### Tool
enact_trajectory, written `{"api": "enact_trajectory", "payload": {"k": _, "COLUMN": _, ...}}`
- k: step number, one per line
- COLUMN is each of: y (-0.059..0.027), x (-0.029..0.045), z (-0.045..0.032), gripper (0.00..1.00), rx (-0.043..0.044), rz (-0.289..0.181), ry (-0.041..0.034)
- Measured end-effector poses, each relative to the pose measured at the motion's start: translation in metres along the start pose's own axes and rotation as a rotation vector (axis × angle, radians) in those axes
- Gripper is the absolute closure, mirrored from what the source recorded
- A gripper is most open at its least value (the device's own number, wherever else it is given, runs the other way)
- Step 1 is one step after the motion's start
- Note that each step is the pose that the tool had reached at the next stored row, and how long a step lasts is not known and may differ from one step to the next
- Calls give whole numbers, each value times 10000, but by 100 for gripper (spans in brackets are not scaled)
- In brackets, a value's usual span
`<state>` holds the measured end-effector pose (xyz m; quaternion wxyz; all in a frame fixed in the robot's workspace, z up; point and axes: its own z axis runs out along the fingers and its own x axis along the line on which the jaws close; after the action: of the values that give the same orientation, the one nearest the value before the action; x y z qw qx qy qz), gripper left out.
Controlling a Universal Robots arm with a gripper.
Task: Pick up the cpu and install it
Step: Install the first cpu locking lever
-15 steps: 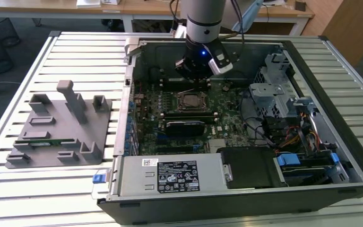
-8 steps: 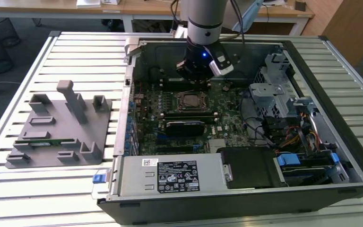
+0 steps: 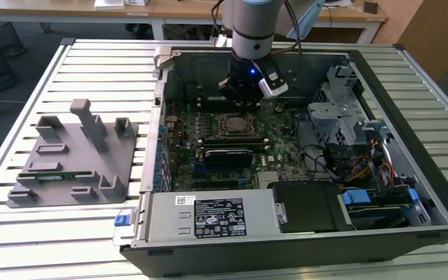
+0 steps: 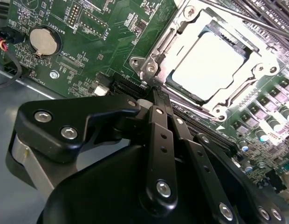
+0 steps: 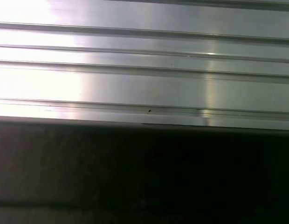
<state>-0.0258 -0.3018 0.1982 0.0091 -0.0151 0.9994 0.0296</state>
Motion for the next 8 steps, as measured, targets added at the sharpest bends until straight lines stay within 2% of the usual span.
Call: {"api": "enact_trajectory", "payload": {"k": 8, "y": 2, "x": -3, "z": -24, "gripper": 89, "rx": 0, "rz": 0, "ry": -1}}
